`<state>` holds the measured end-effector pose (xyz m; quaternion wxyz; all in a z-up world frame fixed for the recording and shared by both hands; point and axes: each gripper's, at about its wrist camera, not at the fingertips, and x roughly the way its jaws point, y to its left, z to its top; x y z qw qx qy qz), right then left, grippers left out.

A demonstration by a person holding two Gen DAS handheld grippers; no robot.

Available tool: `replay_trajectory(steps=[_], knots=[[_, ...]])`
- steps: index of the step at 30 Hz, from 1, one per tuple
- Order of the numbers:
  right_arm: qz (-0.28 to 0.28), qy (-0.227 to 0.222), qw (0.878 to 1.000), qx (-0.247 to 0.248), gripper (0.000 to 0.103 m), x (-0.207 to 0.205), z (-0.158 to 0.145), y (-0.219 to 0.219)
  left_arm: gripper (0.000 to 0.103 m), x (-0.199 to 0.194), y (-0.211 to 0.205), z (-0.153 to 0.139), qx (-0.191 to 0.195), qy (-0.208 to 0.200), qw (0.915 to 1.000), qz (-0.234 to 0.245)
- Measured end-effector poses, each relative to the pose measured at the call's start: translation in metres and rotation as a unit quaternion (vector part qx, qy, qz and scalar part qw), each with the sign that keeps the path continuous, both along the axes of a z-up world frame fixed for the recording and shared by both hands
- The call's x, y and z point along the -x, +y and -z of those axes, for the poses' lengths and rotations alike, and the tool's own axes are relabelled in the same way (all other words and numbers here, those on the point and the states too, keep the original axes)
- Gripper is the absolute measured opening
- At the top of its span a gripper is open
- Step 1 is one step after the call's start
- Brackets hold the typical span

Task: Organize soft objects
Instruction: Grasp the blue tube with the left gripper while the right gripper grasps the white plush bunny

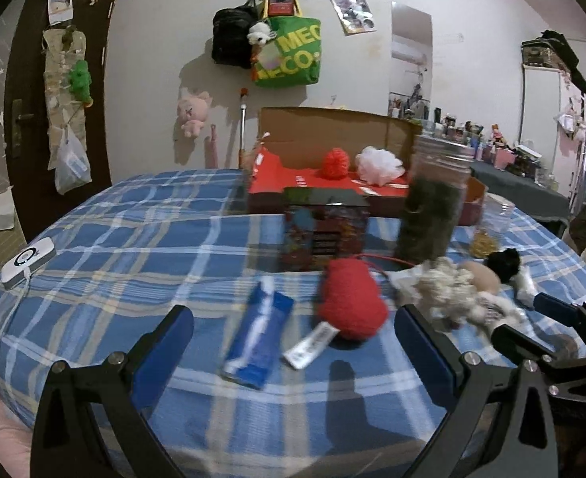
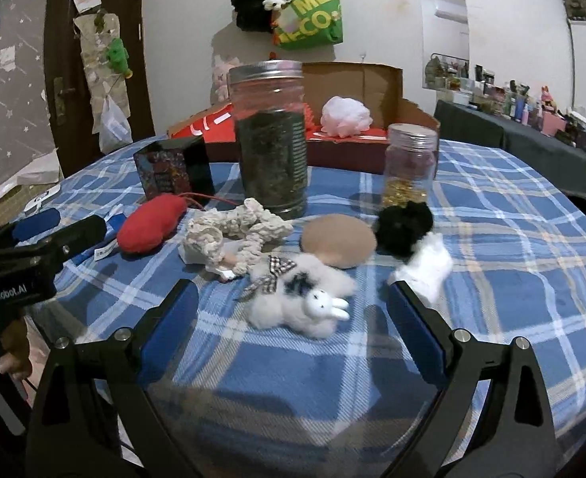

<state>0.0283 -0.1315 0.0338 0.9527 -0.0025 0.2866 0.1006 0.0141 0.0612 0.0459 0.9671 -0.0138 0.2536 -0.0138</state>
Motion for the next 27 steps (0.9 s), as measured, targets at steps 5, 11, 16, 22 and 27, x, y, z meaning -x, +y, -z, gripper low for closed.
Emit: replay_trajectory(steps=[5,11,16,22,27], knots=[[-0.013,0.008,1.0,0.002,0.083,-0.008,0.005,0.005,0.093,-0.012,0.016,0.006,0.0,0.023,0.9997,-0.006],[-0.012,0.012,1.0,0.013,0.052,-0.013,0.013,0.006,0.059,-0.026,0.03,0.021,0.012,0.063,0.9979,-0.003],[-0.024,0.011,1.0,-0.009,0.045,-0.012,0.011,-0.003,0.025,-0.022,0.025,0.019,-0.012,0.053,0.9985,0.007],[-0.03,-0.007,0.999,-0.022,0.044,-0.005,-0.001,-0.008,0.024,-0.011,0.023,-0.003,0.003,0.026,0.9995,0.016],[-0.03,-0.024,0.999,-0.021,0.044,0.0,-0.014,-0.013,0.024,-0.004,-0.005,-0.023,0.011,0.0,0.9975,0.07]])
